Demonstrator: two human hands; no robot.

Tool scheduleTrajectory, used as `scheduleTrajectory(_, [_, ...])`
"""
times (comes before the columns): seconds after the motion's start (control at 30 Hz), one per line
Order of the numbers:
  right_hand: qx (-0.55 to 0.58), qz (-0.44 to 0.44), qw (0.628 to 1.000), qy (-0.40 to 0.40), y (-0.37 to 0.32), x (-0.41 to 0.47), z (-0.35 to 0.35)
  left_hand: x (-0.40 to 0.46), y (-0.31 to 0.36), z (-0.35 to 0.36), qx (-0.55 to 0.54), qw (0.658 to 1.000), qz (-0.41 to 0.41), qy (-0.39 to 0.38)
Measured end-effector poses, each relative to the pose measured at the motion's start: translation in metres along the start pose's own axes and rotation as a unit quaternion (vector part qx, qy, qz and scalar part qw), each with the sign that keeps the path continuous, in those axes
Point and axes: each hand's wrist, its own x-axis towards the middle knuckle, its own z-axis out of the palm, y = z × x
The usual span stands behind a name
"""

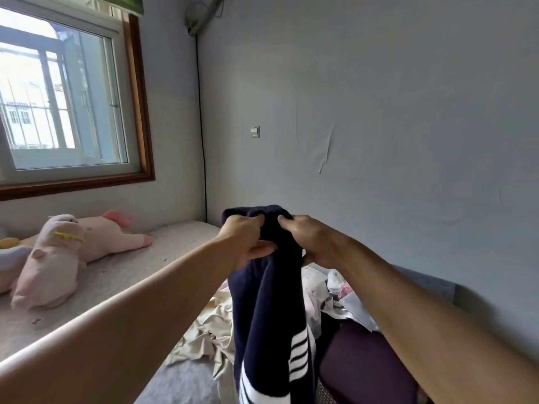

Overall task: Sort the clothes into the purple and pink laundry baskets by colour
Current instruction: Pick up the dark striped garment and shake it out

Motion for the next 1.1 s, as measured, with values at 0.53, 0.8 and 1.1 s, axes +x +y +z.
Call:
scheduleTrajectory(0.53, [0.078,-0.138,0.98,0.12,0.013,0.009,-0.012,0.015,0.002,-0.022,0.414,0.882,0.207,0.09])
scheduleTrajectory(0.8, [0.158,-0.171,0.972,0.031,0.024,-0.001,-0.022,0.023,0.015,-0.033,0.39,0.879,0.225,-0.157])
scheduleTrajectory(1.1, [-0.196,-0.021,0.977,-0.086,0.099,-0.023,-0.078,0.028,0.018,-0.022,0.36,0.882,0.29,-0.092])
